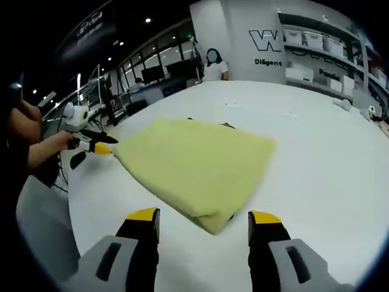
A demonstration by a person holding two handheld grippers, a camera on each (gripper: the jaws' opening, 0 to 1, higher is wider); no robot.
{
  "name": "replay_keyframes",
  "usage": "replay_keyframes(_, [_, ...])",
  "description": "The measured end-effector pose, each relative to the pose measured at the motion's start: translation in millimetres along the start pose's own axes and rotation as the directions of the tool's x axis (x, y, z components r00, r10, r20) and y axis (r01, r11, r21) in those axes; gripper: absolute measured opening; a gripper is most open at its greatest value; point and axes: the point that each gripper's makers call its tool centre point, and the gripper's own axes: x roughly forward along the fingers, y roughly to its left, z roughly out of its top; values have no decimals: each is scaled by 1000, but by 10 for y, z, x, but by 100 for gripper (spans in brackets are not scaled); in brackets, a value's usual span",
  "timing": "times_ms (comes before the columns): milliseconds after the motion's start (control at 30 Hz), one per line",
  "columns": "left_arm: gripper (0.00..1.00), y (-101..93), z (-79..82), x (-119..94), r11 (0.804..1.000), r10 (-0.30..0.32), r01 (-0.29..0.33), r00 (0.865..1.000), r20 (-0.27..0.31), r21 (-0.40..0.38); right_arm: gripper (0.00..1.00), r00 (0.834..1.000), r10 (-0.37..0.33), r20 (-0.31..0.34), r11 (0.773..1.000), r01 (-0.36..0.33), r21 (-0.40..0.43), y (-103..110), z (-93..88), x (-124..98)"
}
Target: Fold the garment on the visible template until the final outline fits inside the template.
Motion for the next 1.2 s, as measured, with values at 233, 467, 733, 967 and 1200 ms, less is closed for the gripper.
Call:
replay_keyframes(233, [31,-3,-37,10,999,-21,21,1000,8,-35,28,999,-35,-32,999,34,-25,-103,-172,15])
replay_keyframes(467, [18,29,-78,28,1000,-6,7,1000,4,-28,8,999,-39,-35,999,38,-29,-108,-246,58])
replay_keyframes(733, [9,11,-102,37,1000,-14,14,1000,0,-27,3,999,-39,-19,999,39,-25,-96,-225,76])
replay_keyframes(967, [2,11,-72,57,999,-16,16,1000,14,-29,0,1000,-25,-15,999,24,-30,-66,-213,101])
replay_keyframes(1200, [0,28,-65,58,999,-22,22,1000,15,-31,0,1000,-17,-16,999,16,-42,-71,-194,54])
